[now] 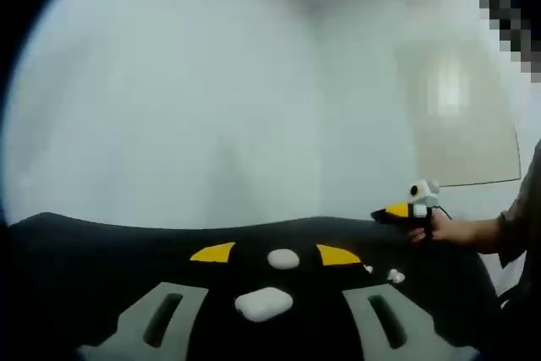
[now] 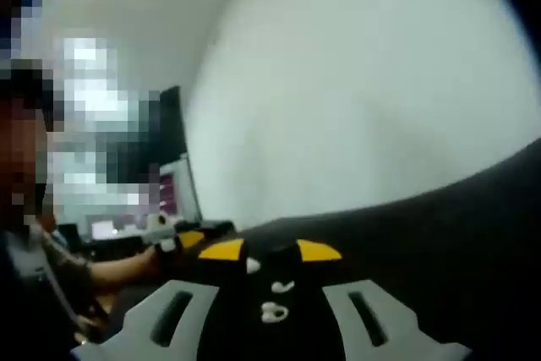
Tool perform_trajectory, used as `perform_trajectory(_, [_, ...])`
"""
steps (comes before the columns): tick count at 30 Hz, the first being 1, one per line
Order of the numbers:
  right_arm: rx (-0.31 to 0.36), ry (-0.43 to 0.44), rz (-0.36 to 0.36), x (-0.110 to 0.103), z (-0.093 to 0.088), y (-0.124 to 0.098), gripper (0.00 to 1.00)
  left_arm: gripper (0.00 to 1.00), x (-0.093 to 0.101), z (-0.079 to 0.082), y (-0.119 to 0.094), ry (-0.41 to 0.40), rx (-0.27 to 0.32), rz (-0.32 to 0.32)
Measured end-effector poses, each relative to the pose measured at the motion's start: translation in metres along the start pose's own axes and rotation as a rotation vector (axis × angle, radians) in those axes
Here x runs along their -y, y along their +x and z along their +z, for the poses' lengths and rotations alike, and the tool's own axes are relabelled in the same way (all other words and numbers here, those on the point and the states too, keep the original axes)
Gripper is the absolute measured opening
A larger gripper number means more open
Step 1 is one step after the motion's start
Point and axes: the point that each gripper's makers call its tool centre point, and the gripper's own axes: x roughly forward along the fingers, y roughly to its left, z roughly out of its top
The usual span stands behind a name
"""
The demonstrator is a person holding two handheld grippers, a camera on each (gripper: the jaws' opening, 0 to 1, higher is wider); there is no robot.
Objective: Pick up three earphones and place each one into its charging case using tactile feedback, ensure that each earphone is properly inserted and securely positioned inside the case.
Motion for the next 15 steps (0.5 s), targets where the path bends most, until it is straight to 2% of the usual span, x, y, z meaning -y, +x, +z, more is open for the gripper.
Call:
perform_trajectory(10, [-0.001,-0.003,-0.034,0.009,-0.001,-0.002,0.24,0.33,-0.006,0.001,-0.002,0.007,-0.004,0.024])
perform_trajectory(15, [0.012,-0.003,-0.036,0.009,0.002,-0.003,0.24,0.32,-0.012,-0.004,-0.002,0.015,-0.033,0.047])
